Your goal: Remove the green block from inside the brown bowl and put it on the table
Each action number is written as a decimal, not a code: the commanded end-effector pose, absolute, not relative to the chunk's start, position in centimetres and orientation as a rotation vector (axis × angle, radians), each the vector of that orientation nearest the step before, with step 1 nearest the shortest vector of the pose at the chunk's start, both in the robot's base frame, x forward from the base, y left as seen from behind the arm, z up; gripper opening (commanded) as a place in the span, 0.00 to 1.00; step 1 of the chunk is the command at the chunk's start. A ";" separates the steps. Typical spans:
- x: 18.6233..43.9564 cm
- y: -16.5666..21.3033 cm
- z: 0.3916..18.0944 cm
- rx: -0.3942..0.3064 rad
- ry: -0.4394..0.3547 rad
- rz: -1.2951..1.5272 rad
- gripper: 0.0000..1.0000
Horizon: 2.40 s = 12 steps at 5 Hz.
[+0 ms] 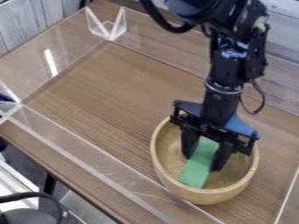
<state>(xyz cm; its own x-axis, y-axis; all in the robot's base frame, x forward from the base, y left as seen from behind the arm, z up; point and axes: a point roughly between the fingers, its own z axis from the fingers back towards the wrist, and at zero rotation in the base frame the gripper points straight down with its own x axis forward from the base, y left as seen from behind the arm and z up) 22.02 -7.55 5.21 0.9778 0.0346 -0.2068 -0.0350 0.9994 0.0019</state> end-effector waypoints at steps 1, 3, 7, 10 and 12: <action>22.8 -7.2 7.9 -0.021 0.136 0.052 0.00; 23.5 -6.2 9.6 -0.055 0.114 0.030 0.00; 26.2 7.8 15.6 -0.087 -0.015 0.111 0.00; 27.4 3.6 14.0 -0.095 -0.042 -0.006 0.00; 30.5 5.0 11.7 -0.047 -0.035 -0.008 0.00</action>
